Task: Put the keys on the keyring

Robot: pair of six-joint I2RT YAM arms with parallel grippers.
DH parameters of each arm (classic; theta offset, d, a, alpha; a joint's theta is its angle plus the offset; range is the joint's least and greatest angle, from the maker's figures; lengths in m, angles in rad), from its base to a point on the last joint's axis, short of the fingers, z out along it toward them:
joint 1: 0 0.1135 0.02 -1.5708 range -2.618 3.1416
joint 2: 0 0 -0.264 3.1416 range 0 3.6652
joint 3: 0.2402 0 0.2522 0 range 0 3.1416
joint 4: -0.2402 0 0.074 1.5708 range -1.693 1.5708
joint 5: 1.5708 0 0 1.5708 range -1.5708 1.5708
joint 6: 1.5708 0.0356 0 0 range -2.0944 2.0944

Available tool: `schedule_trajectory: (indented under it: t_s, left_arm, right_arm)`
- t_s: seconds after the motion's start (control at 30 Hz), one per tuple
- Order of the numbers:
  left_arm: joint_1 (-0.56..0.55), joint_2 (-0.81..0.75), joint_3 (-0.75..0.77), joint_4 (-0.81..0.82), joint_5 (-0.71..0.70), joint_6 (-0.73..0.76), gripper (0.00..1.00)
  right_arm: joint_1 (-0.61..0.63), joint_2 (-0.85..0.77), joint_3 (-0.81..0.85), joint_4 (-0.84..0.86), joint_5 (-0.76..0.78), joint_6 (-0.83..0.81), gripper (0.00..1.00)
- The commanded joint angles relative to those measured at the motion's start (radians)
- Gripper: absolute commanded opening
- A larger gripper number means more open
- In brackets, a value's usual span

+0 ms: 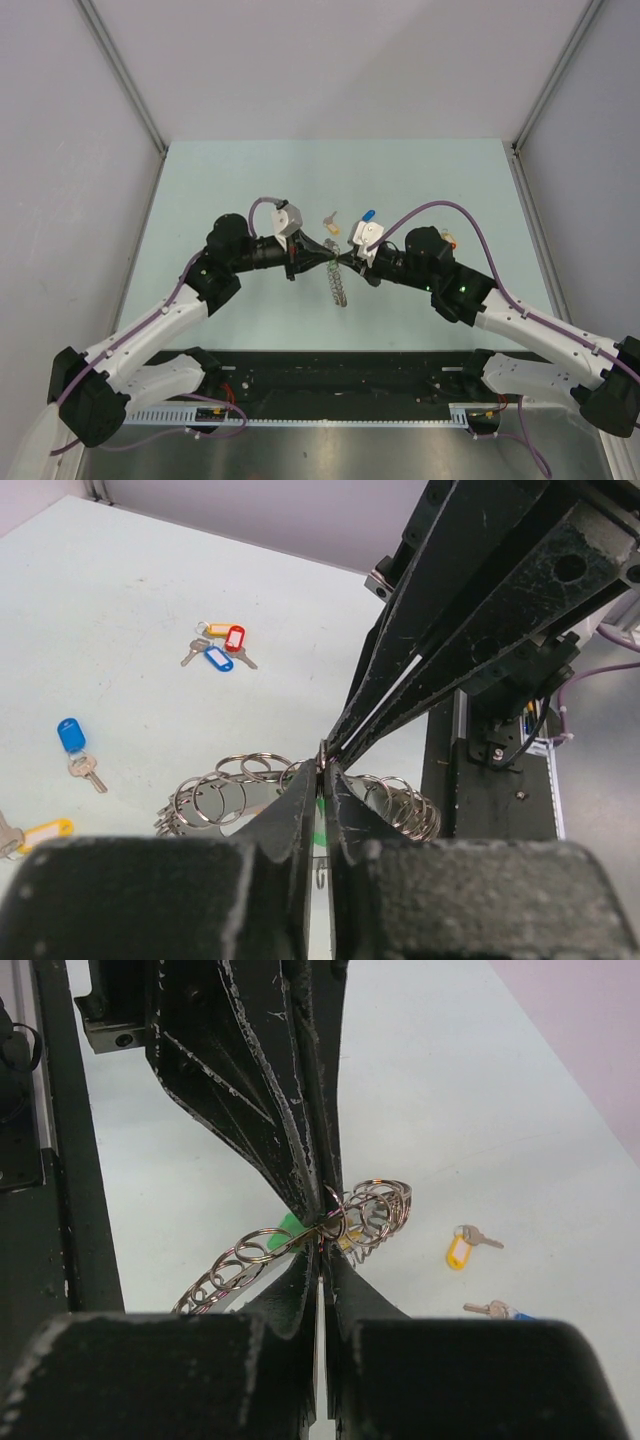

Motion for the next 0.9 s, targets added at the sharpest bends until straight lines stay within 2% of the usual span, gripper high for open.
schedule_trajectory:
  t_s: [0.0, 0.07, 0.17, 0.37, 0.53, 0.67, 0.87]
  left_arm:
    - [0.002, -0.035, -0.002, 0.093, -0.013, -0.042, 0.16]
    - [0.002, -0.043, 0.002, 0.064, -0.009, -0.036, 0.26]
    - [0.002, -0.047, 0.014, 0.004, 0.007, -0.005, 0.36]
    - [0.016, -0.014, 0.105, -0.203, 0.072, 0.131, 0.43]
    - [0.028, 0.052, 0.214, -0.396, 0.168, 0.311, 0.45]
    - [0.029, 0.103, 0.278, -0.556, 0.204, 0.437, 0.39]
    - [0.026, 0.161, 0.327, -0.65, 0.26, 0.55, 0.36]
  right_arm:
    - [0.005, -0.027, 0.004, 0.036, -0.005, -0.029, 0.0]
    - [0.005, -0.034, 0.004, 0.036, -0.009, -0.038, 0.0]
    - [0.005, -0.037, 0.012, -0.005, -0.018, -0.058, 0.0]
    - [0.005, -0.04, 0.03, -0.041, -0.047, -0.092, 0.0]
    - [0.005, -0.043, 0.043, -0.077, -0.063, -0.11, 0.0]
    - [0.006, -0.043, 0.047, -0.091, -0.084, -0.119, 0.0]
    - [0.008, -0.034, 0.053, -0.105, -0.109, -0.127, 0.0]
